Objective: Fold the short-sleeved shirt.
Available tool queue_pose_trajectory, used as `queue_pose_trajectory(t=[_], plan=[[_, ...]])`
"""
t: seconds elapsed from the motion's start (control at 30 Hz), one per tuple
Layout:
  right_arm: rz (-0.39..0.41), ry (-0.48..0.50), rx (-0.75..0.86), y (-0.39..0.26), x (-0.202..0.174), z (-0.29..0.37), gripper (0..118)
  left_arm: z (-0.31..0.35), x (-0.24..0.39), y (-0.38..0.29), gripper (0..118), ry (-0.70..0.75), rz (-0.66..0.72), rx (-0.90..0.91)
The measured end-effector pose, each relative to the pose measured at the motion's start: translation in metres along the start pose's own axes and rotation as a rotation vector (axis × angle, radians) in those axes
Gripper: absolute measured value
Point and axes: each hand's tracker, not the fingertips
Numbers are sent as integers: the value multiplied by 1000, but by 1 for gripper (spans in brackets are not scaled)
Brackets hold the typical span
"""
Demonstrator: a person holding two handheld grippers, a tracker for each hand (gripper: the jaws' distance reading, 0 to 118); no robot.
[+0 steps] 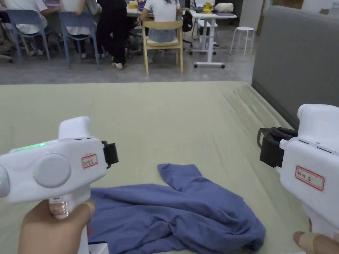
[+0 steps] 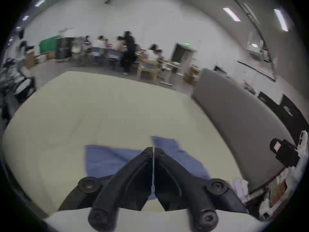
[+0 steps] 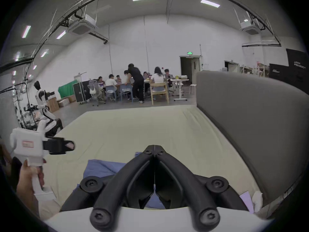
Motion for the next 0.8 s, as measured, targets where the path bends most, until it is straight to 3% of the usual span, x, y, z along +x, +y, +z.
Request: queue_pose_trajectory(t=[0.13,0.23,0.67,0.7,0.73,0.77,0.8], plan=[[-2,72,-82,-24,-27,-33,2,-4,-70,-46,1,85,144,-166],[-5,109,-136,-35,-44,-54,2,-21,-102,-65,1,135,170,-244],[44,115,-237,-53,-63,-118,2,-173,-150,-43,2,206,23,-282],[49,116,-250,-56,-62,-121,2,-189,-155,-42,30,230,10,-293],[57,116,-265,-60,-60,-126,2,-213,-161,-42,105,265,-11,-326],[66,111,-279,-63,-59,-130,2,-230,-161,-47,118,297,-20,-390],[72,103,-290,-66,-57,-132,2,-240,-165,-55,118,288,-12,-451]])
